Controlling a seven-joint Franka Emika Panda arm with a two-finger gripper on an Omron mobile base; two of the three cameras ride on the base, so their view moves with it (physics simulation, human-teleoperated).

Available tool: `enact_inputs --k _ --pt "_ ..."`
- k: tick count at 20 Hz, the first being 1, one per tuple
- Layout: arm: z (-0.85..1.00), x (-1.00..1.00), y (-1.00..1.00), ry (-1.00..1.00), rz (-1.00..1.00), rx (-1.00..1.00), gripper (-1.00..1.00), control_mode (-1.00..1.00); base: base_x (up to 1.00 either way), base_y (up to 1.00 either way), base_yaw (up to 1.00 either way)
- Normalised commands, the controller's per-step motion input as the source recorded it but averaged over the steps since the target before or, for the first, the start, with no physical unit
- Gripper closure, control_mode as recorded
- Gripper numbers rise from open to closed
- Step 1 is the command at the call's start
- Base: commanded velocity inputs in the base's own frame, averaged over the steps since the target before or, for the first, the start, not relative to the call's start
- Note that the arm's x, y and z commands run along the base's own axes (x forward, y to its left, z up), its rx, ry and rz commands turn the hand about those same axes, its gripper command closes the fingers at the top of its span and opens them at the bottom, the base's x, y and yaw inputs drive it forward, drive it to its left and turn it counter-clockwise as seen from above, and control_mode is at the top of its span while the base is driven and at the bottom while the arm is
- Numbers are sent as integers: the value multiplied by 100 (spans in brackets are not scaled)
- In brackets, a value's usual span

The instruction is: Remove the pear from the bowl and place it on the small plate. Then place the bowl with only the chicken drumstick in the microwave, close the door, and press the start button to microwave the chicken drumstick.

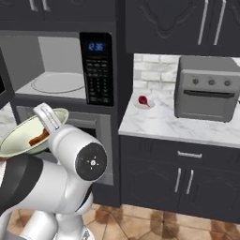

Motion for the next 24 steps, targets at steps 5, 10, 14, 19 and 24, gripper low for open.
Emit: enact_inputs --k 5,10,14,19,24 --pt "0 0 0 0 0 0 100 100 33 41 0" --pt "0 0 0 0 0 0 100 100 36 37 -1" --pt "0 0 0 0 0 0 100 100 11 44 0" --pt "0 0 0 0 0 0 100 100 32 61 0" --pt "0 0 0 0 0 0 100 100 47 55 0"
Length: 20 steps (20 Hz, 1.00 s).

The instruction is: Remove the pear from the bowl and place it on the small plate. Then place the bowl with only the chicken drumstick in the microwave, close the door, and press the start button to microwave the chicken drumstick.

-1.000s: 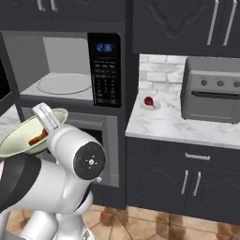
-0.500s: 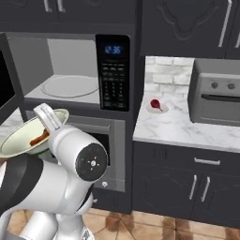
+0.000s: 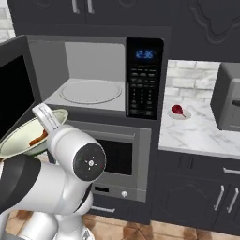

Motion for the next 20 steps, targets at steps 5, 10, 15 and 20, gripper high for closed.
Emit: enact_inputs --k 5,10,15,20 --pt "0 0 0 0 0 0 100 100 40 15 0" --pt "0 0 0 0 0 0 100 100 30 7 0" --pt "0 0 0 0 0 0 100 100 29 6 0" --pt "0 0 0 0 0 0 100 100 16 8 0"
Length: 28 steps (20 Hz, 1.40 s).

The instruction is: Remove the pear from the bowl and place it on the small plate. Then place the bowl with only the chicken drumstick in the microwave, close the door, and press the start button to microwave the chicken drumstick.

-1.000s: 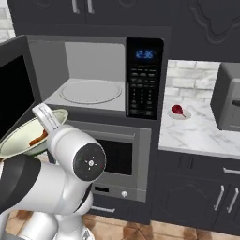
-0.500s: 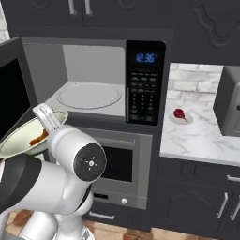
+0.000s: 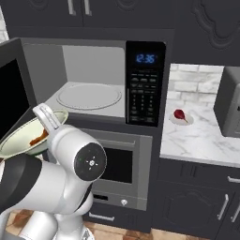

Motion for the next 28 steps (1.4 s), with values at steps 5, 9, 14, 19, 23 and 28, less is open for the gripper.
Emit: enact_inputs --k 5,9,14,19,23,28 --pt "0 0 0 0 0 0 100 100 0 0 0" --pt "-1 2 4 0 0 0 100 -100 0 0 0" --pt "0 43 61 -10 -14 1 100 -100 0 0 0" --pt "0 56 37 -9 -17 6 100 -100 0 0 0" --pt "0 32 1 -8 -3 13 100 -100 0 0 0" --pt "-4 43 0 0 -2 7 100 -100 0 0 0"
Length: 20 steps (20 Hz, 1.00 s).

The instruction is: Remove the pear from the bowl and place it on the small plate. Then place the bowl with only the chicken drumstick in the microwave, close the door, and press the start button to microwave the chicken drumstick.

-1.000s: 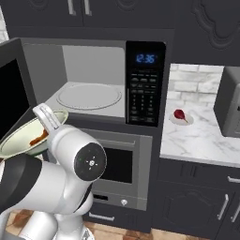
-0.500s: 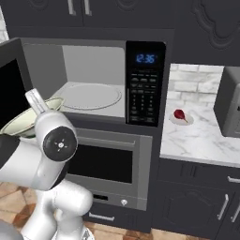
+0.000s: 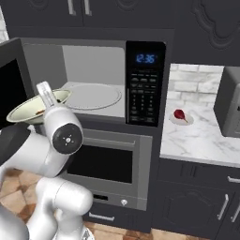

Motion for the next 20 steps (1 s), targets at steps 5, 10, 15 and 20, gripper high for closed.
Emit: enact_inputs --k 5,10,15,20 --pt "-1 50 0 0 -5 10 100 -100 0 0 0" --pt "-1 44 0 0 -5 9 100 -100 0 0 0" --pt "0 39 0 0 -6 7 100 -100 0 0 0" --pt "-12 36 0 0 -4 4 100 -100 0 0 0"
